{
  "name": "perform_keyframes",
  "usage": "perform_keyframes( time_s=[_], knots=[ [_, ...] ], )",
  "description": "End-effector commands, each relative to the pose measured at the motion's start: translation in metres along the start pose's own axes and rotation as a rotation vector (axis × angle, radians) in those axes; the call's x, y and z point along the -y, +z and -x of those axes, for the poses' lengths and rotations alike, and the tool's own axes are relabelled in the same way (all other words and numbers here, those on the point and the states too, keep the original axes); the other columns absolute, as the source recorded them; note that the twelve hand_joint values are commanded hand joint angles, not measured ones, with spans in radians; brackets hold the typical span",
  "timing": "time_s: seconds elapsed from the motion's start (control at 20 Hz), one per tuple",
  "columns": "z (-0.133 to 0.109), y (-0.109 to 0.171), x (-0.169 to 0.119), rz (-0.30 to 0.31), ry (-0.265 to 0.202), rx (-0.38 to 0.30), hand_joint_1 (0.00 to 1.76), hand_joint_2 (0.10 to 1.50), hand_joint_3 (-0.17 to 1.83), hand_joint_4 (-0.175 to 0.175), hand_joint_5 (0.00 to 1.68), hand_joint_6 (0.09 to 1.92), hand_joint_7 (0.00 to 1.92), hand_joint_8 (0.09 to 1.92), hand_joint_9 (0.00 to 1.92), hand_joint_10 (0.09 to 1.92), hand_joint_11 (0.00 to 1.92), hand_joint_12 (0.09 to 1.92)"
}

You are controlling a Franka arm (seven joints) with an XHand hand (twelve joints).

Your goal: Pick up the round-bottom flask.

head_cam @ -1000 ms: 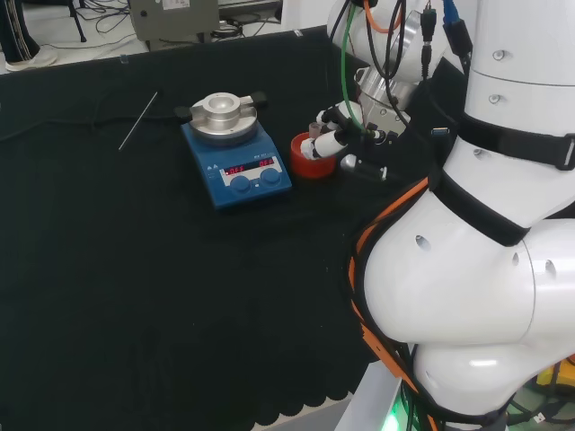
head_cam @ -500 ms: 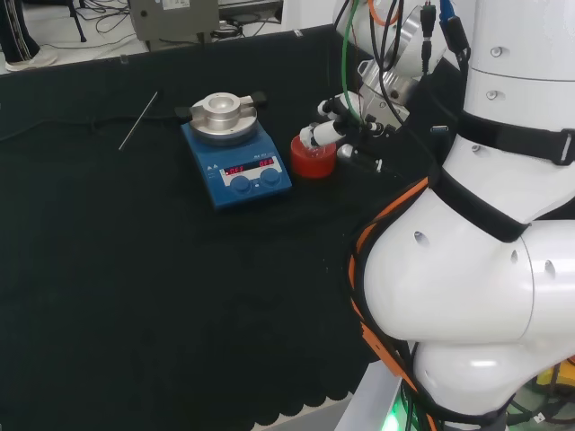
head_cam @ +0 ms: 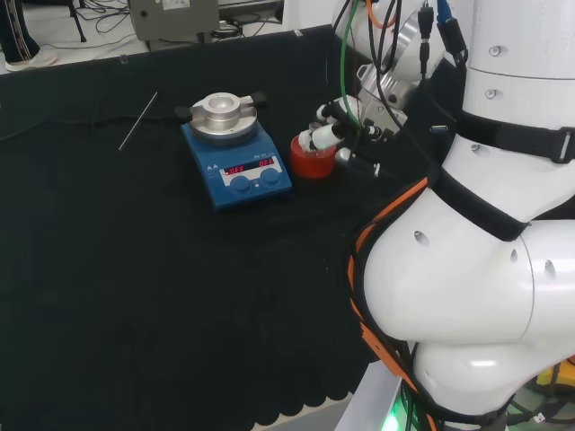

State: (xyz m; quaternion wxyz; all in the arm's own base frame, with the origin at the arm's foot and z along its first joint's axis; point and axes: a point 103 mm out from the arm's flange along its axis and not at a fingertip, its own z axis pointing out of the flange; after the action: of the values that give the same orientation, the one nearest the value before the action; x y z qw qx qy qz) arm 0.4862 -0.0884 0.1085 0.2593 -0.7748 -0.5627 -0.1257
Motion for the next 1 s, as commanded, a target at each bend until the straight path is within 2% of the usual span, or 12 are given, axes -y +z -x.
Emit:
perform_keyframes(
  time_s=[0.05,0.65,0.75,0.9,1.0],
  knots=[
    [0.007,0.004,-0.017,0.002,0.001,-0.007,0.9,0.58,0.63,-0.046,0.65,0.09,0.32,0.65,0.45,0.66,0.0,1.32],
    [0.002,0.0,-0.027,0.041,0.014,-0.035,0.93,0.57,0.65,-0.043,0.69,0.1,0.35,0.65,0.47,0.65,0.0,1.35],
    [0.006,-0.005,-0.033,0.044,0.017,-0.043,0.95,0.56,0.67,-0.04,0.69,0.19,0.37,0.64,0.49,0.64,0.0,1.37],
    [0.005,0.001,-0.029,0.052,0.014,-0.041,0.98,0.55,0.7,-0.035,0.62,0.47,0.39,0.63,0.51,0.63,0.01,1.37],
    [0.003,0.002,-0.028,0.058,0.008,-0.041,0.98,0.55,0.71,-0.032,0.59,0.6,0.4,0.63,0.51,0.63,0.02,1.37]
  ],
)
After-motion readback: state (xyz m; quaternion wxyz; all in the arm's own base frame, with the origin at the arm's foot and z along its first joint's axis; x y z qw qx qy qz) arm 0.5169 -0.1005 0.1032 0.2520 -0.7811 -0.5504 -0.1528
